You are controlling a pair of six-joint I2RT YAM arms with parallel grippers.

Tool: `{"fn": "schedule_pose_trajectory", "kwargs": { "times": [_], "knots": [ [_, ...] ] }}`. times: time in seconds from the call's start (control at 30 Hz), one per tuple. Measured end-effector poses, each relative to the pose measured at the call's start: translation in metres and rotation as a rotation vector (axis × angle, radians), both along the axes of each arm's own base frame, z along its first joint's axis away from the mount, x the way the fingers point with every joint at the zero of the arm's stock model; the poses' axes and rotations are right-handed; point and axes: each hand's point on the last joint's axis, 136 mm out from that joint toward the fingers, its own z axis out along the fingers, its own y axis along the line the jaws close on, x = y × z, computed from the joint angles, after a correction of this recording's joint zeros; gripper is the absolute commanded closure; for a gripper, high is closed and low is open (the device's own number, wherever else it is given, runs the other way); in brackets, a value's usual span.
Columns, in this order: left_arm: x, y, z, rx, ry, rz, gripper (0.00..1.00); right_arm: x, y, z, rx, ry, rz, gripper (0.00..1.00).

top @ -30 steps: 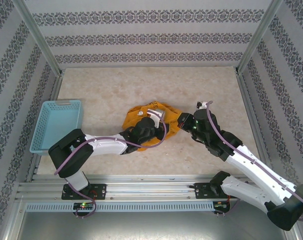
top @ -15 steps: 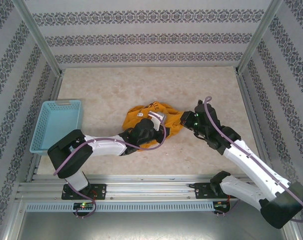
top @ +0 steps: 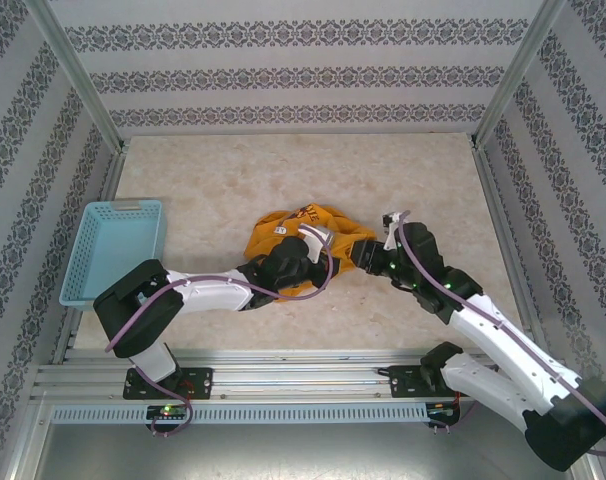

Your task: Fold the inside-out t-shirt

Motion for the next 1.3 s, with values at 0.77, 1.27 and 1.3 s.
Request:
{"fn": "schedule_pose_trajectory", "kwargs": {
  "times": [0.77,1.27,1.3],
  "knots": [
    [-0.002,-0.009,0.01,-0.019,0.005,-0.037,1.0,0.035,-0.001,-0.019,-0.096,0.01,-0.074,0.66],
    [-0.002,-0.002,-0.001,0.024,0.011,-0.024,0.66,0.037,-0.009,-0.003,-0.12,0.005,-0.102,1.0],
    [-0.002,-0.001,-0.002,0.029,0.011,-0.017,0.7,0.035,-0.009,0.0,-0.114,0.003,-0.101,1.0]
  ]
}}
